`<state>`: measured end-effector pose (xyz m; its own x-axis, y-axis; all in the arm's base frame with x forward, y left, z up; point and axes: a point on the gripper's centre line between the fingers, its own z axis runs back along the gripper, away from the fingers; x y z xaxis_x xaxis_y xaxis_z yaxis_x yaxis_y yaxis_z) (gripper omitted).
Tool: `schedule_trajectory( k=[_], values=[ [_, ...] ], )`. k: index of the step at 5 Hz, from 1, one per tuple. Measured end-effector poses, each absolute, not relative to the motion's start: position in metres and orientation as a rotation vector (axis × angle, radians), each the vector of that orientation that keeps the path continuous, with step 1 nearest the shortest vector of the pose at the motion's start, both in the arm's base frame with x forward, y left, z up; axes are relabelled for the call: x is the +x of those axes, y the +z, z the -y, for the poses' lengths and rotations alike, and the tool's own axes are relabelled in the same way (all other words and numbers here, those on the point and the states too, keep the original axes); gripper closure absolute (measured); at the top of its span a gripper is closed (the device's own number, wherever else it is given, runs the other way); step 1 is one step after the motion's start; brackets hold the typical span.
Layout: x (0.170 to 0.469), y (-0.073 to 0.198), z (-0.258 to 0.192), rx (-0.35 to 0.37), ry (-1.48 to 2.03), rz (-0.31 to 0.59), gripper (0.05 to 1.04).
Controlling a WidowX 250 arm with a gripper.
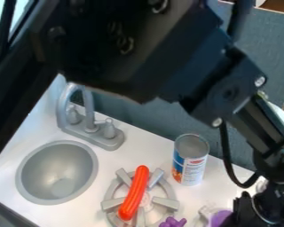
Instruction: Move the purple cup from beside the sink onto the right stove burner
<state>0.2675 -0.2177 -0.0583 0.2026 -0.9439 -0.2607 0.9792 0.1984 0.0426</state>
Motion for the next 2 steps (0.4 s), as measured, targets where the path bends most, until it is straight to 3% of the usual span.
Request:
schedule_trajectory(
  k=[2],
  values=[
    [0.2781, -0.0666, 0.2353, 0.217, -1.362, -0.114, 0.989]
  ],
)
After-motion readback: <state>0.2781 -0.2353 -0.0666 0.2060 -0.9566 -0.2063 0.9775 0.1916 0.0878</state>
